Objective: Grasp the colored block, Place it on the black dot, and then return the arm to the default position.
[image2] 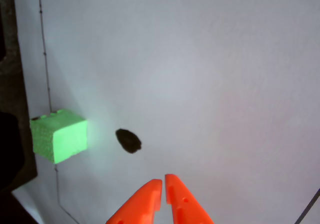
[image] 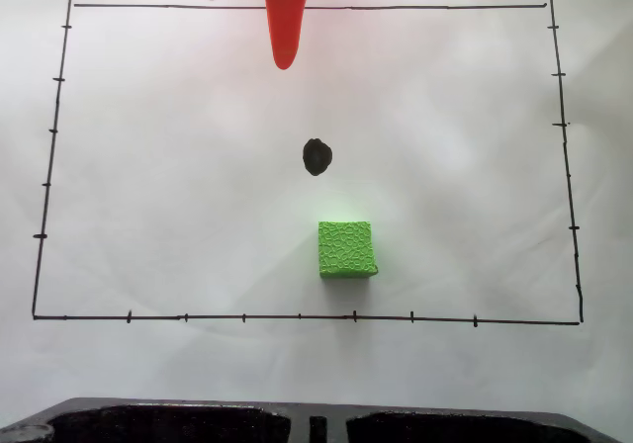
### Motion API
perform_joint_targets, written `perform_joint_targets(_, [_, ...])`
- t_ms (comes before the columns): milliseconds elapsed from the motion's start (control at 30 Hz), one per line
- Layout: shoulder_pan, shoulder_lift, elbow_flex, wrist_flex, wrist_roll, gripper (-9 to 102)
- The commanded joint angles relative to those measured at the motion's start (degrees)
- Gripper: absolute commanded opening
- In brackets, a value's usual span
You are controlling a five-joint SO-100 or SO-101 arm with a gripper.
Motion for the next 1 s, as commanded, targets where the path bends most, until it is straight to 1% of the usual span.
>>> perform_joint_targets(0, [-0.35,0.7,-0.18,-0.7,-0.62,0])
perform_joint_targets(800, [-2.55,0.7,-0.18,-0.7,-3.25,0])
perform_joint_targets(967, [-2.55,-1.58,-0.7,-2.02,-3.25,0])
